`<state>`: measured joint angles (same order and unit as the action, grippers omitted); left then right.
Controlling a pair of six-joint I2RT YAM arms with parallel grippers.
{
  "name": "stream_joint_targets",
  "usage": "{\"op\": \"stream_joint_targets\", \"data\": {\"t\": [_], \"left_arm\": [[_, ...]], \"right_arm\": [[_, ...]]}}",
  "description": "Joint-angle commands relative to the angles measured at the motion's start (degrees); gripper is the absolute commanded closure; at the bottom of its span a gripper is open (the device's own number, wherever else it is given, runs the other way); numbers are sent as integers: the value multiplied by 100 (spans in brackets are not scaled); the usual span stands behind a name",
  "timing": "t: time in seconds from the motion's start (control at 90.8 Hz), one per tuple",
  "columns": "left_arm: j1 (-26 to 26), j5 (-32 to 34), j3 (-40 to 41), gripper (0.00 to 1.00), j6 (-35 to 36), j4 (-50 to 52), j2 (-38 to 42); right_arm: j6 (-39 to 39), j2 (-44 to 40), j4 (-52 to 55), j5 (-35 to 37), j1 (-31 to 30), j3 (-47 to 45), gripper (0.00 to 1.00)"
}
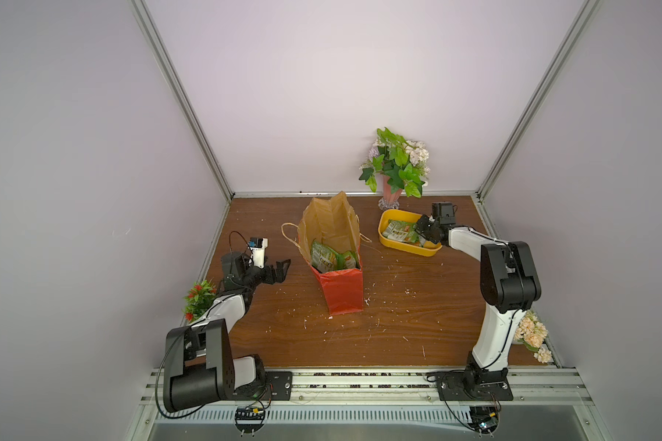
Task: Place the condiment packets inside the bag
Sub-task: Pick up the condiment packet from the storage box.
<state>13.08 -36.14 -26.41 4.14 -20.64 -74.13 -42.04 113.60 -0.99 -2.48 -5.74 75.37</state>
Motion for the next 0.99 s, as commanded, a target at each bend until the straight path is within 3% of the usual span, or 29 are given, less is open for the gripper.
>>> {"op": "stream_joint_targets", "data": {"t": [0.0, 0.253, 0.286, 0.341, 0.407, 0.76, 0.98], "left_arm": [[63, -113, 80, 1, 77, -98, 81], [56, -121, 87, 1, 75, -98, 102], [62, -121, 85, 1, 70, -98, 102], [61, -117, 84, 1, 69, -98, 107], [59, -121, 86, 1, 64, -99, 106], [61, -111, 82, 1, 47, -107, 109], [57, -91, 75, 1, 38, -98, 93]], "right_arm": [[-68, 57, -186, -136, -41, 215, 83], [-321, 210, -568, -469, -44, 159, 84], [-340, 218, -606, -508, -42, 154, 86], [-361, 171, -625, -516, -41, 140, 100], [-357, 6, -676, -498, -39, 65, 100], [-204, -2468, -950, -147, -108, -1009, 100], [144, -3861, -621, 175, -812, -1156, 100]]}}
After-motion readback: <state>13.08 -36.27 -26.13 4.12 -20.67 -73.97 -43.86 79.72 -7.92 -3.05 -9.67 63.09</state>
